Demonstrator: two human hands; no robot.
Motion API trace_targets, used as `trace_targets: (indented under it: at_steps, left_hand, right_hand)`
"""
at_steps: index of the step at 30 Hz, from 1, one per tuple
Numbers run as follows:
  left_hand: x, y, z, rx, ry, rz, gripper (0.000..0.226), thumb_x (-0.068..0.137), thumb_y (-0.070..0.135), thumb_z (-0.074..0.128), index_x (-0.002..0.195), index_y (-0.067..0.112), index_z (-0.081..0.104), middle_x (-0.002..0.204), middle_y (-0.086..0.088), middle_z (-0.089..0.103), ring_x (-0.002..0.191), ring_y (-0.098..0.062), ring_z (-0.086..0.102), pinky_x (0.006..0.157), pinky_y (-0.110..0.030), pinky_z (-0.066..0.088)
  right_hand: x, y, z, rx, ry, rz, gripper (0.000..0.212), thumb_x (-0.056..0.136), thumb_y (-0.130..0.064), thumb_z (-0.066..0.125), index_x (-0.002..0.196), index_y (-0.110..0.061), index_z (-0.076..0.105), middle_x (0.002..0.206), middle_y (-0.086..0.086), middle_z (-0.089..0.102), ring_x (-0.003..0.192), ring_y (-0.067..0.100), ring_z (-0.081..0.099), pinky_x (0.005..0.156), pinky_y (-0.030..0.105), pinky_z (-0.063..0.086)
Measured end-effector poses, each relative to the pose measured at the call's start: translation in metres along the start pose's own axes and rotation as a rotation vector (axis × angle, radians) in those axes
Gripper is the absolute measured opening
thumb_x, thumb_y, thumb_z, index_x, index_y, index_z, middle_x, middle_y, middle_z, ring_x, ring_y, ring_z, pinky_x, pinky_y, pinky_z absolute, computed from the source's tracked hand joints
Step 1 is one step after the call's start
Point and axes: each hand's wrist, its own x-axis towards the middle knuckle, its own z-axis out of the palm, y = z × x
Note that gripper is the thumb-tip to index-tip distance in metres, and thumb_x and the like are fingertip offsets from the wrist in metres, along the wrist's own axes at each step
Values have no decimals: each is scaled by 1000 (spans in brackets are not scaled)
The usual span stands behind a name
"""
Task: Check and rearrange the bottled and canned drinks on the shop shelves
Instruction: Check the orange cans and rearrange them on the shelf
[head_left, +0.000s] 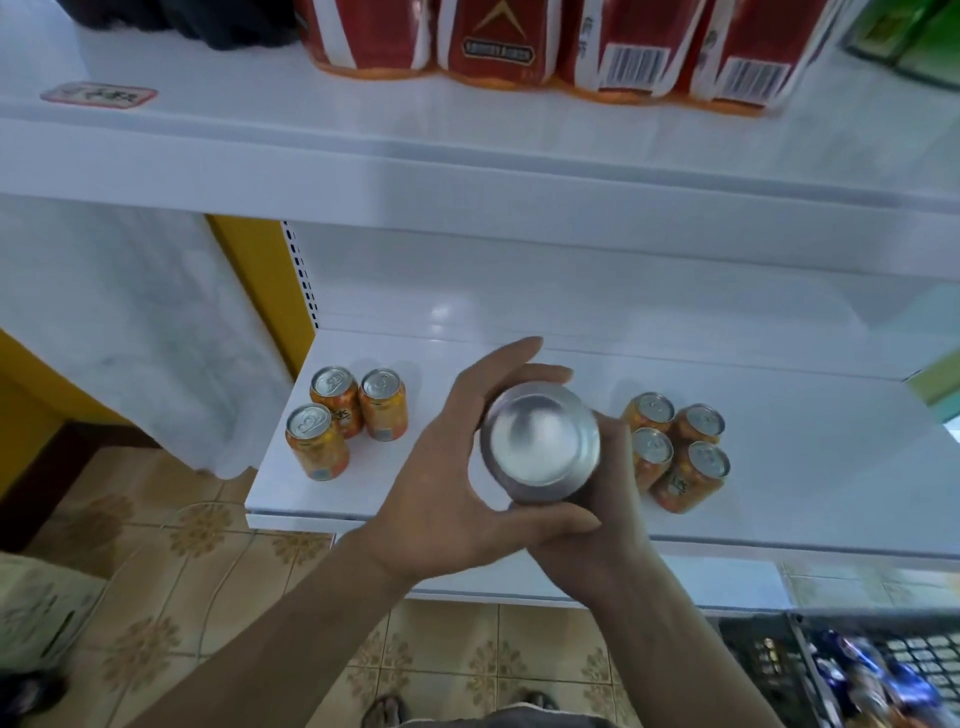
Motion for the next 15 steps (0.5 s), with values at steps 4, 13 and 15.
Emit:
trace_targets:
  at_steps: [4,13,15]
  left_hand:
    - [1,-3,1,-62,-46,-19,92,68,17,88,145,24,37,141,4,56,134,-23,51,110,-38,42]
    - [6,-5,3,-2,-17,-13,87,71,19,89,143,25,40,141,5,55,133,-22,51,109,-38,44]
    - [6,-6,1,1,5,-11,81,76,20,83,142,25,38,139,9,54,131,-20,52,103,-39,50]
  right_hand:
    - [5,6,-3,36,-42,86,37,95,-43,44,80,-15,64,78,4,47,65,13,25,40,21,23]
    - [8,-9,-13,-101,3,12,35,89,-47,47,86,-15,60,80,8,37,66,19,19,46,23,27]
    - [8,-14,-17,-235,-11,-90,50,93,-51,44,101,-7,68,88,14,49,72,25,41,61,31,32]
